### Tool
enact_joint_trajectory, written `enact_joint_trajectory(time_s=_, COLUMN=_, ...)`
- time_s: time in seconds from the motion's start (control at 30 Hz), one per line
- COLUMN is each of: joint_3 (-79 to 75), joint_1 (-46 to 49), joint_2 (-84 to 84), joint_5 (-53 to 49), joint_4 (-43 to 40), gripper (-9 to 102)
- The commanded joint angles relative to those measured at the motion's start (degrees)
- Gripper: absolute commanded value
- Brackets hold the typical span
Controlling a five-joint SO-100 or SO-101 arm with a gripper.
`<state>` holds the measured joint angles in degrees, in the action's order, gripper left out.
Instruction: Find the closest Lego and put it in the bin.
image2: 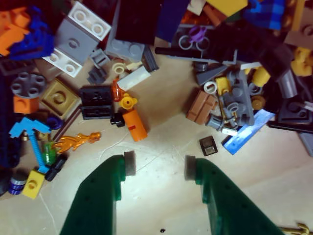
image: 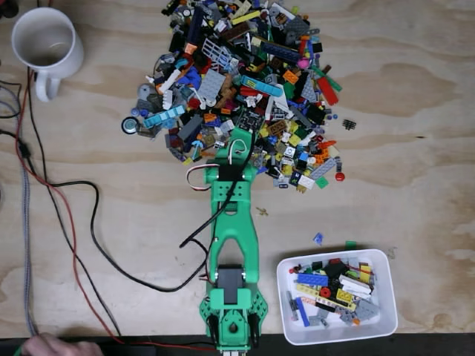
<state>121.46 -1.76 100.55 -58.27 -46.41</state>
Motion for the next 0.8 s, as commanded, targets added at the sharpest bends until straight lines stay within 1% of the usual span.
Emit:
enact_joint_trajectory(time_s=0.0, joint_3=-0.4, joint_1=-2.9, joint_2=-0.2, joint_5=-1.0, joint_4=4.1, gripper=16)
enact_joint_trajectory(time_s=0.13, joint_3=-0.2, joint_1=-5.3, joint_2=-1.0, joint_5=-2.1, joint_4=5.4, gripper=16)
enact_joint_trajectory(time_s=0.33, joint_3=-0.4, joint_1=-6.2, joint_2=-4.0, joint_5=-3.8, joint_4=7.5, gripper=16)
enact_joint_trajectory(time_s=0.77, joint_3=-1.2, joint_1=-2.8, joint_2=-9.0, joint_5=-7.2, joint_4=10.7, gripper=16)
